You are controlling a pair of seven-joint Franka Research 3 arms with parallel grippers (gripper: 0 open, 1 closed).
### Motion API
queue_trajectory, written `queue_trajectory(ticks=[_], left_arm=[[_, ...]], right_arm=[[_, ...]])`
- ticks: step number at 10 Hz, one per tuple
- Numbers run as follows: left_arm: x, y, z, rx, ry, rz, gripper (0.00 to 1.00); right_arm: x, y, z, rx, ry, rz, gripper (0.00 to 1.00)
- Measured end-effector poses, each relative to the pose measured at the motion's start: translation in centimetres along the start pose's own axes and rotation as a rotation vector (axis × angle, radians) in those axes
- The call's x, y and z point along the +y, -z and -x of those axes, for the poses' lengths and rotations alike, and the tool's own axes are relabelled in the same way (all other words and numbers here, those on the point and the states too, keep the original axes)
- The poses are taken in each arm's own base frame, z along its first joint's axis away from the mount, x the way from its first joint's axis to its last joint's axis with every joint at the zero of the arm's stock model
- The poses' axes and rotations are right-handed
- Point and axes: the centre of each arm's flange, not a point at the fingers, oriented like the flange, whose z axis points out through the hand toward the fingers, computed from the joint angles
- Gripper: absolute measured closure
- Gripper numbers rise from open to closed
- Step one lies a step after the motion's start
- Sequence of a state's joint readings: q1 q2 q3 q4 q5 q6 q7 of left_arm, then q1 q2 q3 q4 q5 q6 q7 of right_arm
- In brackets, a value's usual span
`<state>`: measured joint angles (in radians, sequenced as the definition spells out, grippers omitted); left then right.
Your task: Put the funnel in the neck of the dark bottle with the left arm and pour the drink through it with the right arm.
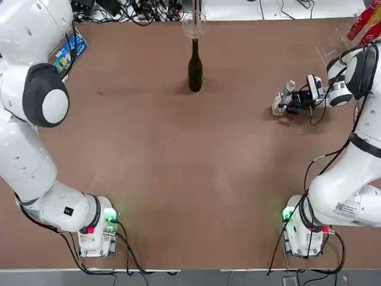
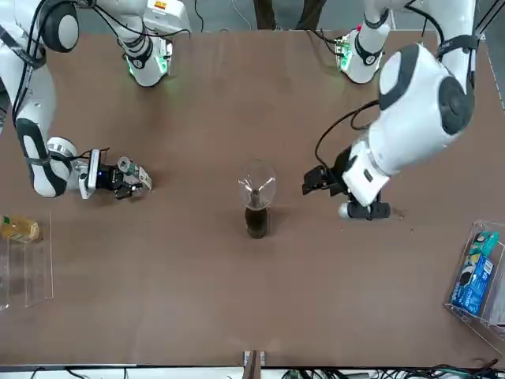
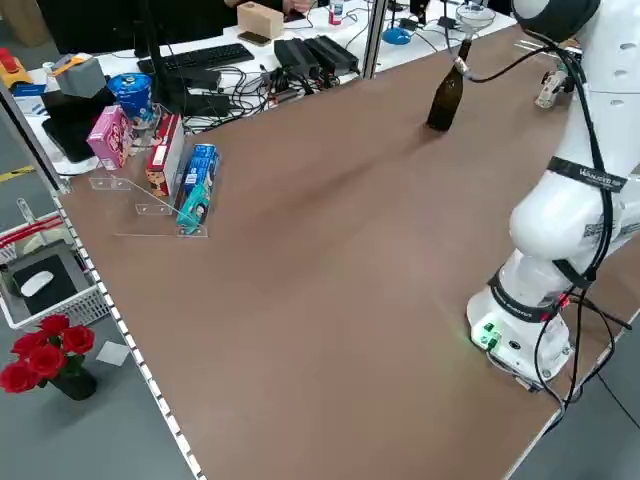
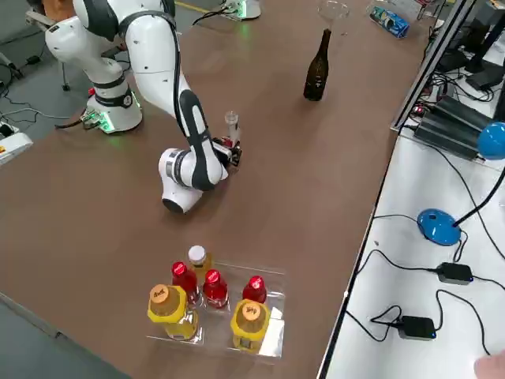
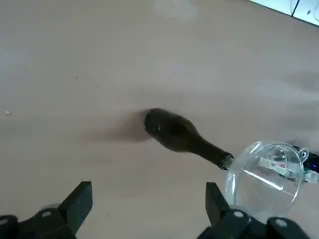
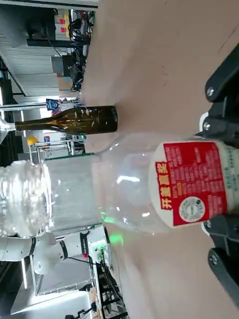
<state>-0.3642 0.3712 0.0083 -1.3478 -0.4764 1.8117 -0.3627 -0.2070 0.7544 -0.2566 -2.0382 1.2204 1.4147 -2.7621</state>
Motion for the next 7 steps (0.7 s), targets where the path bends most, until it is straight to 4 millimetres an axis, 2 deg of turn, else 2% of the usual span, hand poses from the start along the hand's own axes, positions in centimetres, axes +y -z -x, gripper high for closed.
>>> queue_trajectory(ticks=[2, 3, 5, 7], left_arm=[[-1.8, -0.9, -0.7, -0.071, 0.034, 0.047, 0.00], [-2.4, -2.3, -1.2, -0.101, 0.059, 0.067, 0.00], [-3.6, -5.7, -2.3, -0.145, -0.022, 0.083, 0.00], [-5.3, -6.7, -3.2, -0.145, -0.306, 0.099, 0.01]], right_arm=[[0.1, 0.5, -0.3, -0.003, -0.017, 0.009, 0.60], [0.4, 1.2, -1.2, -0.011, -0.023, 0.018, 0.60], [1.2, 3.4, -5.0, -0.049, -0.041, 0.031, 0.61], [1.8, 5.1, -10.3, -0.112, -0.120, 0.023, 0.61]])
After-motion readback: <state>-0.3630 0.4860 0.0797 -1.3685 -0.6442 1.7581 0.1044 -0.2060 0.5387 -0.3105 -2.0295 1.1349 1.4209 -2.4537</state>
